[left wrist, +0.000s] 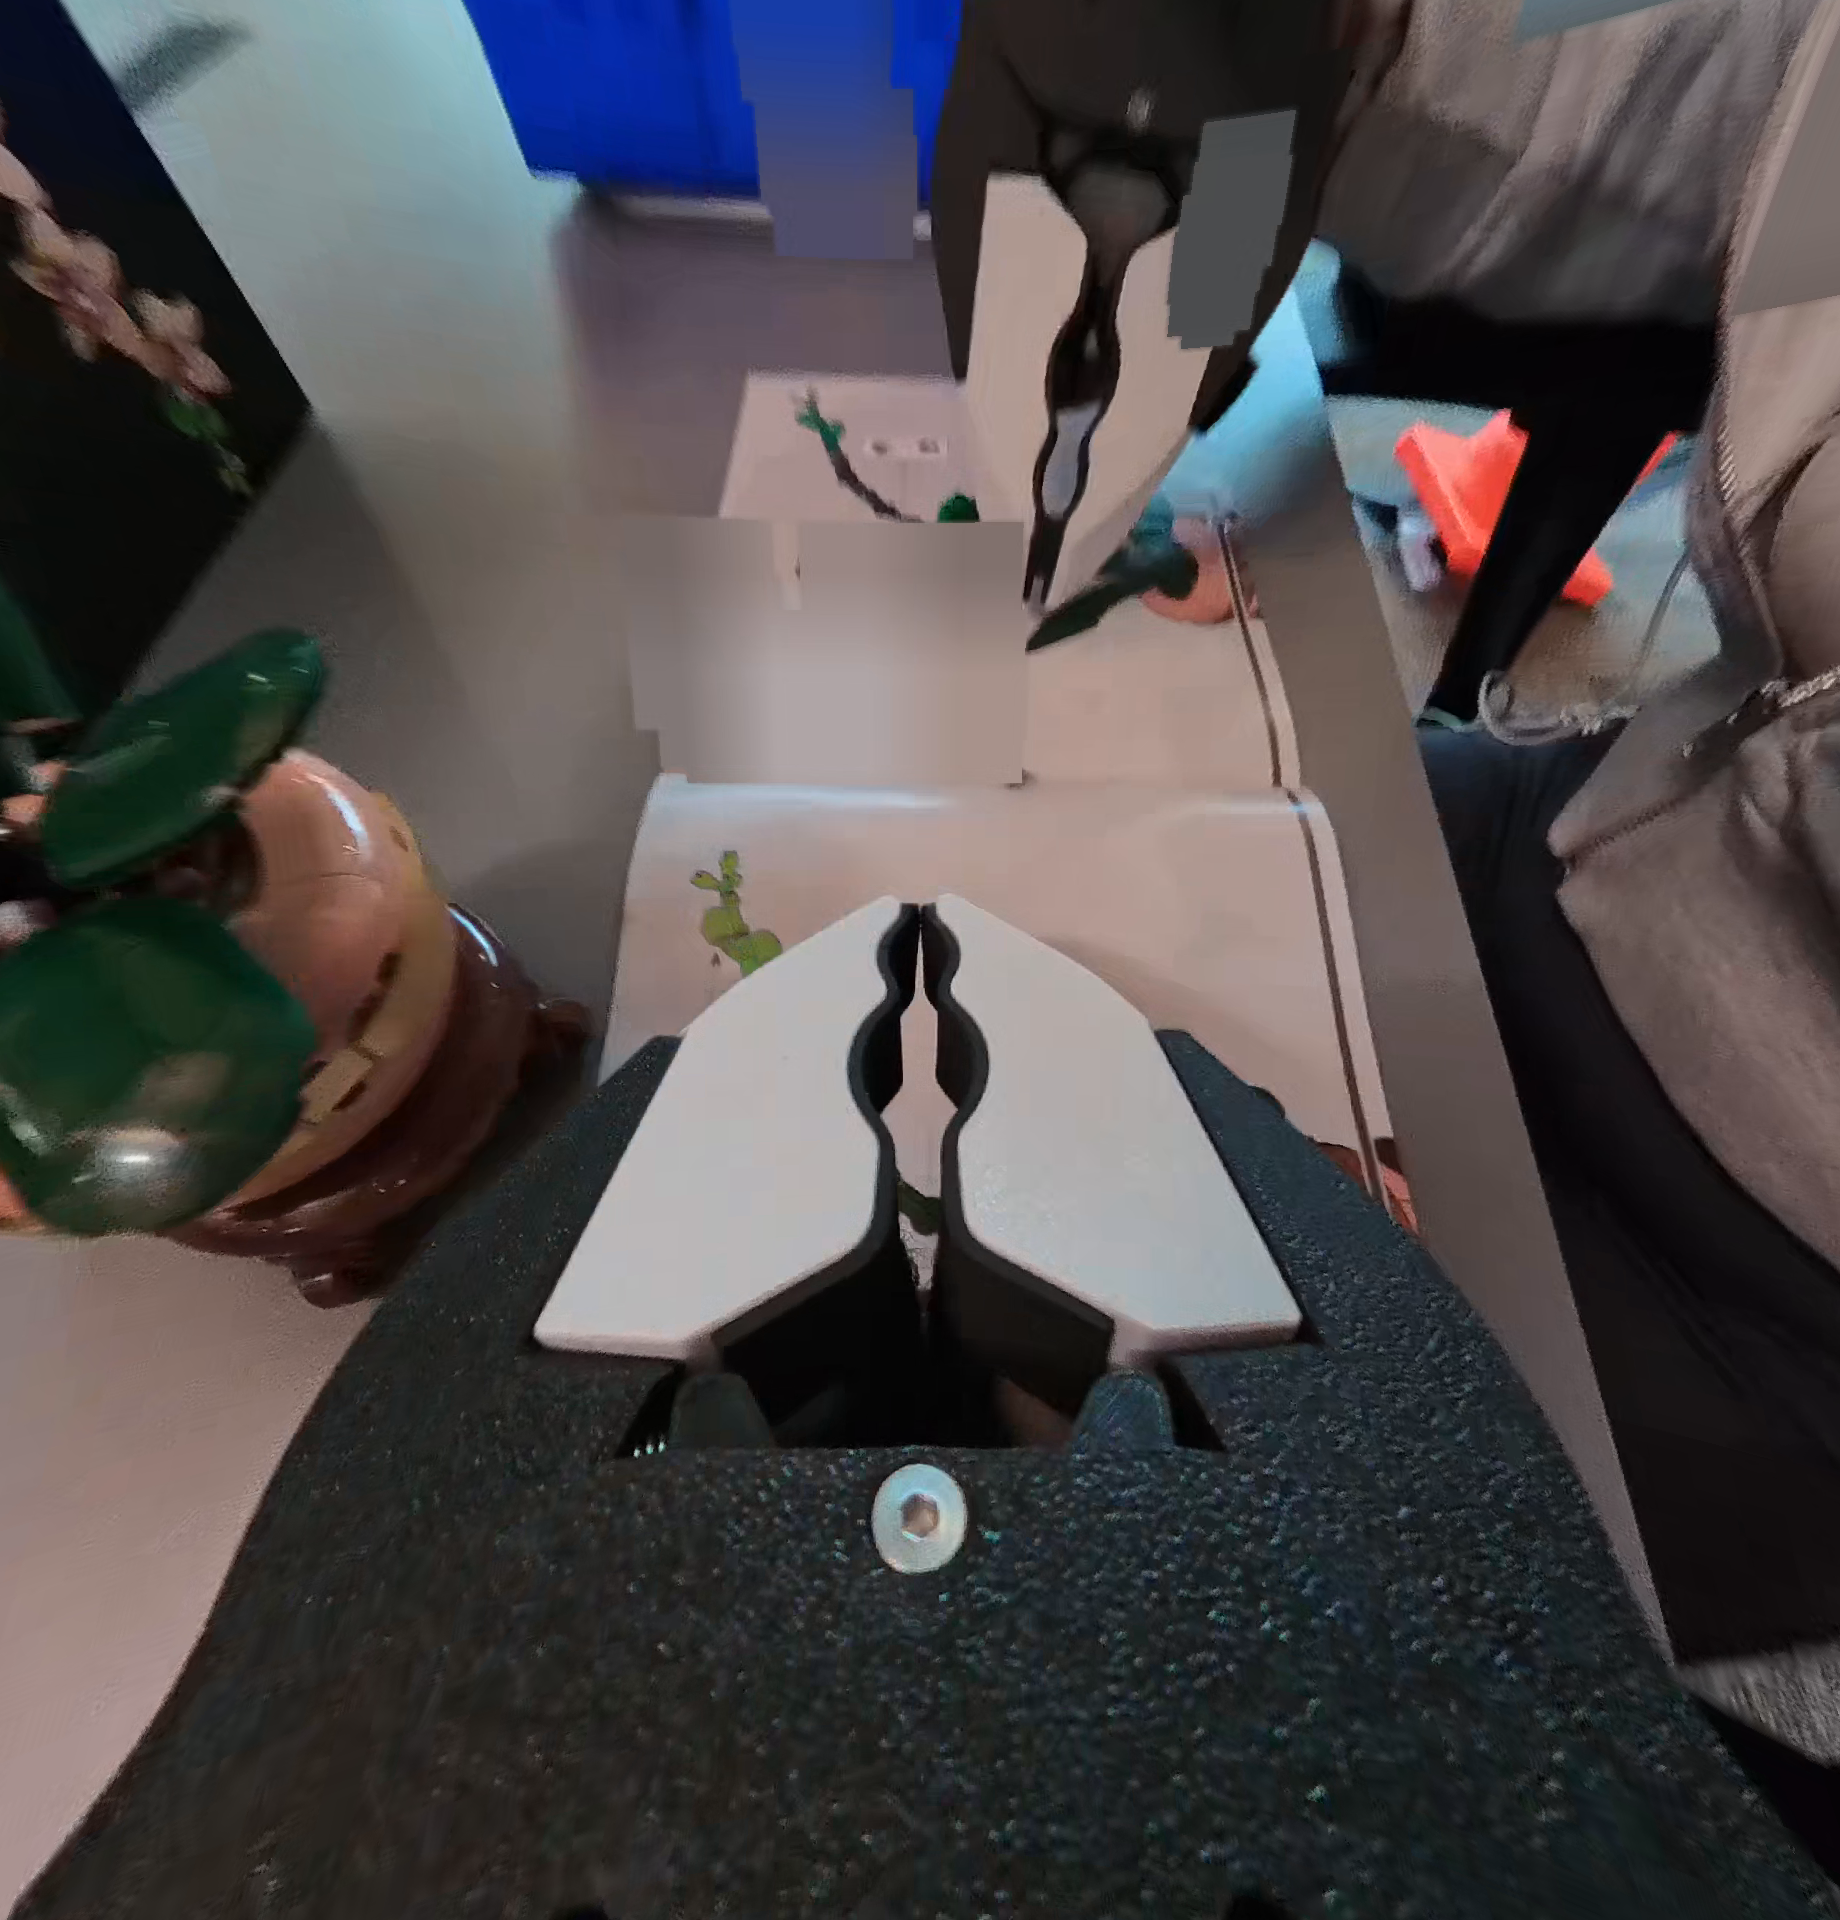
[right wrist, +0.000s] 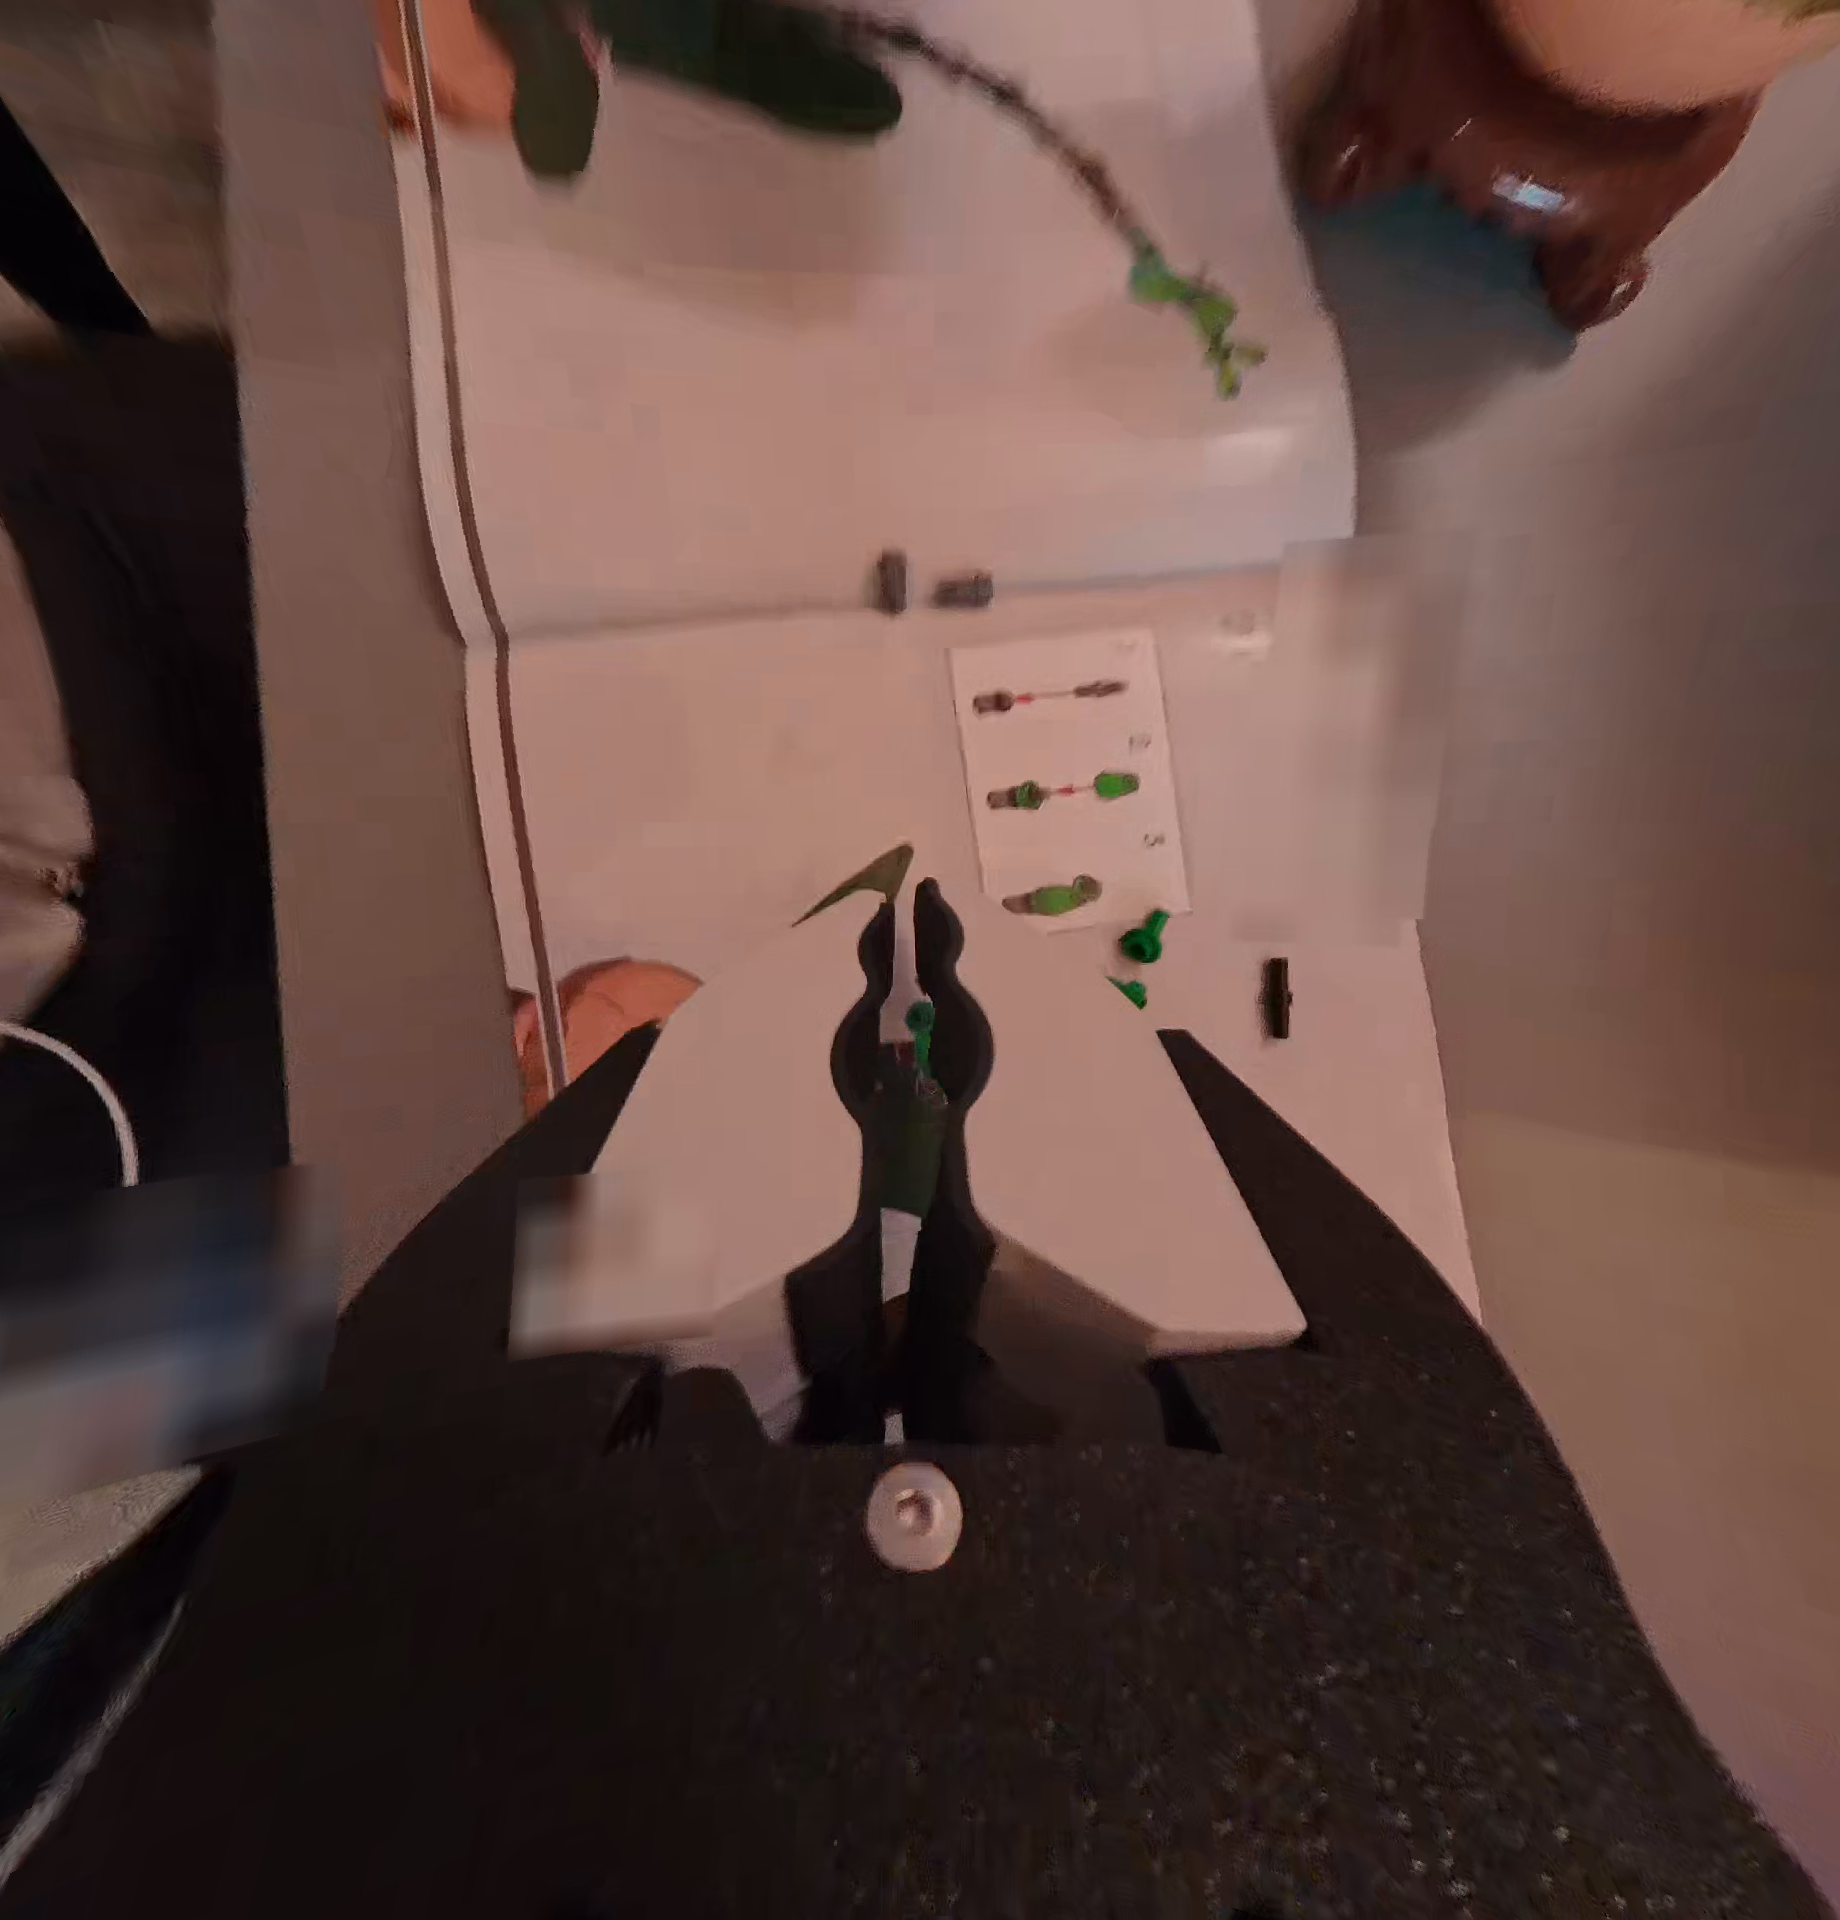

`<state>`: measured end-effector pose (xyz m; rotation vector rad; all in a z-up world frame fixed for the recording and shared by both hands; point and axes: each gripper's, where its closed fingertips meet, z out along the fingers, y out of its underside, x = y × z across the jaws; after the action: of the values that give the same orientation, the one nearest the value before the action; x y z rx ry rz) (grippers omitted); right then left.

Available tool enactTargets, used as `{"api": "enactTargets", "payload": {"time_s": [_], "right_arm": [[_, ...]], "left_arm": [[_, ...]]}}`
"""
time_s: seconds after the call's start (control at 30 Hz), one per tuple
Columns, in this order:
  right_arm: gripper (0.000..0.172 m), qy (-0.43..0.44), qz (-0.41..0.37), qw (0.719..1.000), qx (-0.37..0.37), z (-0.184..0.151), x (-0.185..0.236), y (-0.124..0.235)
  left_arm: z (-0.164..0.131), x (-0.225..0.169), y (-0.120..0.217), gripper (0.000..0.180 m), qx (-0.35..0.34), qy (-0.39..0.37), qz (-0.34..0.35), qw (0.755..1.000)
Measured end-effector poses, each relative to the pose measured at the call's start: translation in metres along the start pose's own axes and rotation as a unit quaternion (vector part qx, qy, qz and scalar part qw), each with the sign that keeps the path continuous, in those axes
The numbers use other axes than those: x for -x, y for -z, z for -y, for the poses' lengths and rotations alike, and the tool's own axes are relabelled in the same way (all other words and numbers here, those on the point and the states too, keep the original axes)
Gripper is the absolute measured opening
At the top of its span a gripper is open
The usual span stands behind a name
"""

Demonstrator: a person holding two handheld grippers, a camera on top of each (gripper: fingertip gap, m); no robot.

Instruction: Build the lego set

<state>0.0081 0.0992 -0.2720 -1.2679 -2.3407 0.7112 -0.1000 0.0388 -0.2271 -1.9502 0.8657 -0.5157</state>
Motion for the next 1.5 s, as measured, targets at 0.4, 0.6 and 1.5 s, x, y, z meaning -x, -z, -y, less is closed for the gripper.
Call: {"api": "enactTargets", "payload": {"time_s": [0.4,0.6,1.5], "right_arm": [[0.000,-0.006,0.034,0.998,0.053,-0.008,0.020,-0.003],[0.000,-0.027,0.048,0.996,0.066,-0.009,0.025,-0.002],[0.012,-0.120,-0.074,0.990,0.012,-0.026,-0.047,0.016]], "left_arm": [[-0.044,-0.013,-0.019,0.000,0.164,-0.017,-0.025,0.986],[-0.045,-0.021,-0.020,0.000,0.157,-0.026,-0.048,0.986],[0.013,-0.029,-0.011,0.015,-0.006,-0.028,-0.050,0.998]]}}
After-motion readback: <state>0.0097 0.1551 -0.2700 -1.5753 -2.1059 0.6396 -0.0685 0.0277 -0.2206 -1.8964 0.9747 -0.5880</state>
